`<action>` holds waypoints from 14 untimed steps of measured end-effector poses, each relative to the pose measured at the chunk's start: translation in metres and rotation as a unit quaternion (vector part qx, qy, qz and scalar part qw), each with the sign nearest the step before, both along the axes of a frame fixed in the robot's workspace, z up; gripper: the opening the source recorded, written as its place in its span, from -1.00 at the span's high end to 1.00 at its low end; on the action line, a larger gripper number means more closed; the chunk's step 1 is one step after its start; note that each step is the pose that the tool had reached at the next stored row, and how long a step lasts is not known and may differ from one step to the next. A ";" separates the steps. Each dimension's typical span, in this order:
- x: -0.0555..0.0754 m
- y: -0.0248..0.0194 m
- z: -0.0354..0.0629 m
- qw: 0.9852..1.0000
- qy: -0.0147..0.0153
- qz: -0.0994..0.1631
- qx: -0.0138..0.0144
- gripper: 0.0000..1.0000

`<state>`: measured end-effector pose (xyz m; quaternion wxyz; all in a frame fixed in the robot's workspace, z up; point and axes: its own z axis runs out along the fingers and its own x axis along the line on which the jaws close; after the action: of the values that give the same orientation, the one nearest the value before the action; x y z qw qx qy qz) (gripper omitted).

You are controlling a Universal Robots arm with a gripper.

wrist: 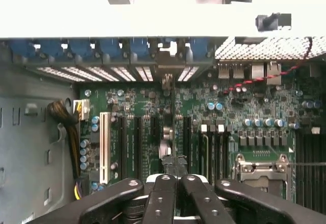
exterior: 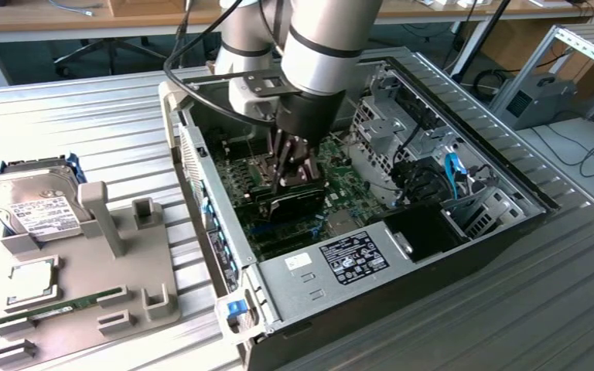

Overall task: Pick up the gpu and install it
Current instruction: 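Press down on the gpu until it lock into place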

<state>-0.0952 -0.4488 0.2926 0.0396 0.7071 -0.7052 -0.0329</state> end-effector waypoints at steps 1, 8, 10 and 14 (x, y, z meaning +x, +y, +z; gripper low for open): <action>-0.001 0.0002 -0.0026 1.000 0.000 0.000 0.000 0.79; -0.005 0.0008 -0.0173 1.000 0.000 0.000 -0.002 0.79; -0.006 0.0008 -0.0200 1.000 0.000 0.000 -0.002 0.79; -0.009 0.0008 -0.0237 1.000 0.000 0.000 -0.003 0.79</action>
<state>-0.1039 -0.4480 0.2689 0.0417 0.7070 -0.7053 -0.0311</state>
